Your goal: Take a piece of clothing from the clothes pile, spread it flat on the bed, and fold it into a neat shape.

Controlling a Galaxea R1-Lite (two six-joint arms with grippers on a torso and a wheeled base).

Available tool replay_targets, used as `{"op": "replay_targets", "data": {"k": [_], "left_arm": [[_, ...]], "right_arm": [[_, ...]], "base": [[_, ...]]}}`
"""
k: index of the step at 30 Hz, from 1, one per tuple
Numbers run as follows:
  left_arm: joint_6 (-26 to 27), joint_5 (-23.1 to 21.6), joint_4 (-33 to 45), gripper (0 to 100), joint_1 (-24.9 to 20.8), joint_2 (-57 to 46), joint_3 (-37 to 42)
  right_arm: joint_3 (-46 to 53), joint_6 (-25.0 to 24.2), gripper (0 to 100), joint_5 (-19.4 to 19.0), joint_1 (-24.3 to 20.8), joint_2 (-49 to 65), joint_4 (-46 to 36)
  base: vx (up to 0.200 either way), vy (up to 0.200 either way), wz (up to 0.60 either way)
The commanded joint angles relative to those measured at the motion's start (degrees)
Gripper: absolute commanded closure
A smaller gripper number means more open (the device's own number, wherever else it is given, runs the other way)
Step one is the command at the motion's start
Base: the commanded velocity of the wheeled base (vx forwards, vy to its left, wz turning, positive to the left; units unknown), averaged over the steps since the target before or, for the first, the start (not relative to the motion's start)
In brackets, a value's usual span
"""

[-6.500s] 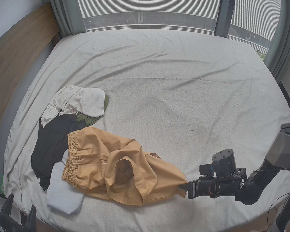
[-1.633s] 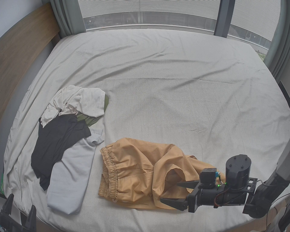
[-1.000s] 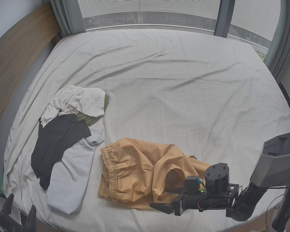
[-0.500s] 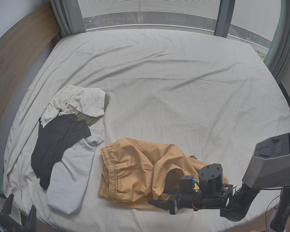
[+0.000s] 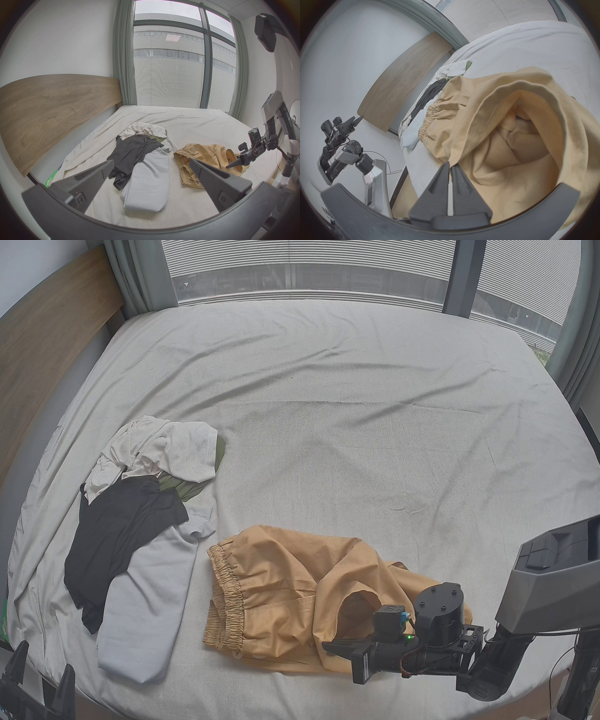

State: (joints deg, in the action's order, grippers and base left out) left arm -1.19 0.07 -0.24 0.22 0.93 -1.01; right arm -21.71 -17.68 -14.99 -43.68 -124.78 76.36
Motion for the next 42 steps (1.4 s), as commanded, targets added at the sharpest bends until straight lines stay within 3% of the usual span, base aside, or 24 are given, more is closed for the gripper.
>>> {"op": "replay_targets", "data": {"k": [1,13,14,21,31,41,42], "left_arm": [[0.0,0.0,0.0,0,0.0,-0.8,1.0],[0.1,0.0,0.0,0,0.0,-0.8,1.0],[0.1,0.0,0.0,0,0.0,-0.7,1.0],[0.1,0.0,-0.1,0,0.0,-0.8,1.0],[0.2,0.0,0.0,0,0.0,-0.8,1.0],[0.1,0.0,-0.1,0,0.0,-0.8,1.0],[0.1,0.0,0.0,0,0.0,-0.8,1.0]], "right_arm": [[3.1,0.0,100,0.1,1.7,4.4,0.0],[6.1,0.0,100,-0.2,7.4,10.9,-0.1],[6.1,0.1,100,-0.2,9.8,11.0,-0.1],[6.7,-0.1,100,-0.5,13.5,10.9,0.3],[11.6,-0.3,100,-4.4,19.2,10.4,8.5],[12.3,-1.3,100,-6.2,17.5,7.4,11.7],[12.2,-1.3,0,-6.3,17.0,6.9,11.8]], "base": [[0.000,0.000,0.00],[0.000,0.000,0.00],[0.000,0.000,0.00],[0.000,0.000,0.00],[0.000,0.000,0.00],[0.000,0.000,0.00],[0.000,0.000,0.00]]}}
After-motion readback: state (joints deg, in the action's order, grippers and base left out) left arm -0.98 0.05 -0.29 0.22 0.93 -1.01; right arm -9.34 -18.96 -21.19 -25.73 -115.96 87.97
